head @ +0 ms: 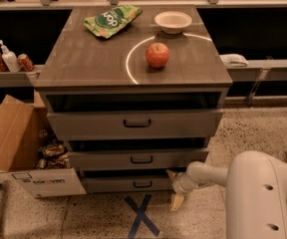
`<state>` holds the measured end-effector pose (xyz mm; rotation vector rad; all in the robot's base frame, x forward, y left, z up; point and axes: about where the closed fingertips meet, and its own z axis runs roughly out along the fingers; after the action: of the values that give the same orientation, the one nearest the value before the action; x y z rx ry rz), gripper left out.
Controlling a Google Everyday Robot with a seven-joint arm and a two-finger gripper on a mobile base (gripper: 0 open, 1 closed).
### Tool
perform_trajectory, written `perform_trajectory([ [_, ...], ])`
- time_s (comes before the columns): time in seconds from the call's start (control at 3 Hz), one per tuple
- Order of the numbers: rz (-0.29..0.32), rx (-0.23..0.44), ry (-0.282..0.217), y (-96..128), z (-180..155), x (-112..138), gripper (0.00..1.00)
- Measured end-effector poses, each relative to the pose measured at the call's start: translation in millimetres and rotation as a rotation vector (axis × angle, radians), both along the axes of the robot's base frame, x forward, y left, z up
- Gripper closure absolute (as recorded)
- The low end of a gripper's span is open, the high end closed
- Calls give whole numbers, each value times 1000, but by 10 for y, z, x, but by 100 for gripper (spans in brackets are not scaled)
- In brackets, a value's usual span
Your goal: Open bottom drawer
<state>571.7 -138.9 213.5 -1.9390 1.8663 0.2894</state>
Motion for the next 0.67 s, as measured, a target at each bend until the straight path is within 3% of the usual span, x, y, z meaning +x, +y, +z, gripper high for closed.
perform_trajectory([
  [0.67,7,38,42,97,-286,157,0],
])
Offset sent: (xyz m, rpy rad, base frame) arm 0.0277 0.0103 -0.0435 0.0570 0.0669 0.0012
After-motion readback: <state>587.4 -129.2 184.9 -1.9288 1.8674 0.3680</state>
